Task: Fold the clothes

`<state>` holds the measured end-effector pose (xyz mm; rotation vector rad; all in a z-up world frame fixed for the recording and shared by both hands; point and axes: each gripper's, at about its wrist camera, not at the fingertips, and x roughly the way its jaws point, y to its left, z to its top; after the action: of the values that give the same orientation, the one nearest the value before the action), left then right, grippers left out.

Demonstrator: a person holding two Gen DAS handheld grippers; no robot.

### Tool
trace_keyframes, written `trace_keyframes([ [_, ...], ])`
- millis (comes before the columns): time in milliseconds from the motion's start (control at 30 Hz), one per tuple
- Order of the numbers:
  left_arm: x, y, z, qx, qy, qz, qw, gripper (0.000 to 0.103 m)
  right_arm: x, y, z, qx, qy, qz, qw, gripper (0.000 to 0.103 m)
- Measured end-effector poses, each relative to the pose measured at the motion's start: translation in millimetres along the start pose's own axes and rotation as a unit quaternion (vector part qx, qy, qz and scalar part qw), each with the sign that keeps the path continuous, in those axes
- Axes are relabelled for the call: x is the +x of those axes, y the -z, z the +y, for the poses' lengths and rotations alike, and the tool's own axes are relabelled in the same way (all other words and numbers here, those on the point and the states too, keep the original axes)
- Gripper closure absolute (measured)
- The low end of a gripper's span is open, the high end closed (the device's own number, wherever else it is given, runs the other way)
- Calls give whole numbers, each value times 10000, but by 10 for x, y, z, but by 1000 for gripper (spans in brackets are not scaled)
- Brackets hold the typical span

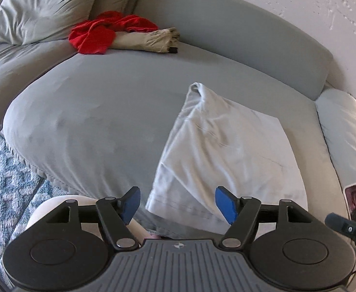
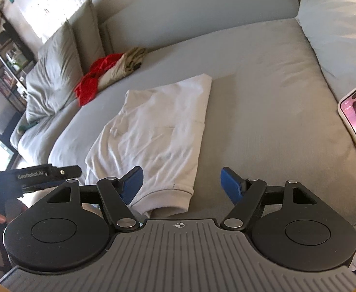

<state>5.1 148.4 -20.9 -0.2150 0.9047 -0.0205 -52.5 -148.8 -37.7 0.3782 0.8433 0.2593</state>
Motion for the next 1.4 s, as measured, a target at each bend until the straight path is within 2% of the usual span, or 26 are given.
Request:
trace_keyframes([
  [167, 131, -87, 176, -205, 123, 148, 9996, 34, 42, -13, 17, -37, 22, 34, 10000, 27],
  [333, 315, -235, 371, -457, 672, 359, 9960, 36, 128, -105, -110, 212, 5, 105, 9997, 27],
  [467, 425, -366, 503, -730, 931, 489, 9918, 36, 201, -190, -288, 682, -157, 202, 9973, 28],
  [567, 513, -433, 531, -721, 1079, 610, 9897, 37, 262, -220, -394, 984, -287, 295, 9943, 28],
  [700, 714, -446, 529, -777, 1495, 948, 9811, 38, 362, -221, -488, 1242, -539, 447, 9898, 32],
  [867, 829, -449, 494, -686, 1563, 1055, 9797, 38, 539, -227, -611, 1565, -941, 619, 9812, 34],
  [1033, 943, -515, 470, -498, 2161, 1357, 9656, 39, 664, -303, -723, 1803, -1145, 718, 9743, 39],
  [1133, 1061, -596, 499, -650, 2269, 1520, 9598, 38, 776, -357, -783, 1874, -1281, 786, 9707, 39],
  [1200, 1114, -658, 514, -697, 2351, 1563, 9568, 38, 857, -407, -835, 1937, -1322, 824, 9686, 43],
  [1400, 1256, -792, 413, -338, 2395, 1719, 9550, 37, 1168, -604, -883, 1998, -1470, 924, 9643, 44],
])
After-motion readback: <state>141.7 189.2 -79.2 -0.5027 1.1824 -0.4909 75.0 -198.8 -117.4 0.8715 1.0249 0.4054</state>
